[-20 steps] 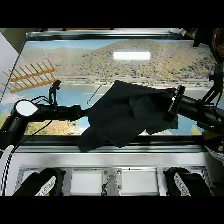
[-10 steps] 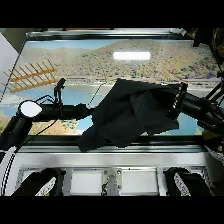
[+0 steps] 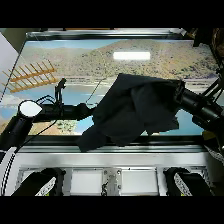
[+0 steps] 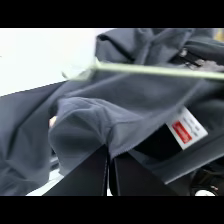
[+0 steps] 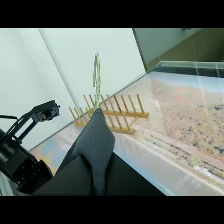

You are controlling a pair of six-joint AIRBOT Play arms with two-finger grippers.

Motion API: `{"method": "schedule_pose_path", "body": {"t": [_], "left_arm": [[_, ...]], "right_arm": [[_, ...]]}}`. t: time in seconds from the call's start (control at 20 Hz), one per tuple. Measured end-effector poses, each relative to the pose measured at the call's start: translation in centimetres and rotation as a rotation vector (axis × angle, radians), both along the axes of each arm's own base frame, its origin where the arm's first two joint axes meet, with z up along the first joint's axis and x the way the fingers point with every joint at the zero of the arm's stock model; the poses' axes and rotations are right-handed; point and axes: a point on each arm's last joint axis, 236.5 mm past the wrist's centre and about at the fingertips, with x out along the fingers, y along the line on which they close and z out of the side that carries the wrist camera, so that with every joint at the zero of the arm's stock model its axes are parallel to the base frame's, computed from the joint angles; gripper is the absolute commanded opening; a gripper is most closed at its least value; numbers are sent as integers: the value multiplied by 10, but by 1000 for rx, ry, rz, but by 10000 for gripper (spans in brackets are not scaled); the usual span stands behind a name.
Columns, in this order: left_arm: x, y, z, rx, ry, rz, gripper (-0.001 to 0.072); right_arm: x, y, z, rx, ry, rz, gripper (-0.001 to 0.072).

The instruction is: Fold the clothes and pants, and hang the long-sleeved shirts on hangers.

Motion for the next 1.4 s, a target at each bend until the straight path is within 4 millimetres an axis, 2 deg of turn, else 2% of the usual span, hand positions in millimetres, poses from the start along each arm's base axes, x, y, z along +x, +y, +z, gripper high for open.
{"method": "schedule_pose_path", "body": {"t": [0.3, 0.65, 0.85, 1.2, 1.4], "left_arm": [[-3, -8, 4, -18, -13, -26, 10], [19, 22, 3, -3, -27, 70, 10], [24, 32, 2, 1, -31, 97, 10], [18, 18, 3, 5, -45, 58, 10], [29, 29, 4, 5, -59, 105, 10]], "right_arm": [[11, 4, 16, 130, -31, 7, 6], [8, 1, 38, 233, -62, 20, 6], [5, -1, 45, 269, -72, 30, 6], [4, -5, 56, 324, -79, 32, 7], [0, -5, 60, 340, -90, 47, 6]]}}
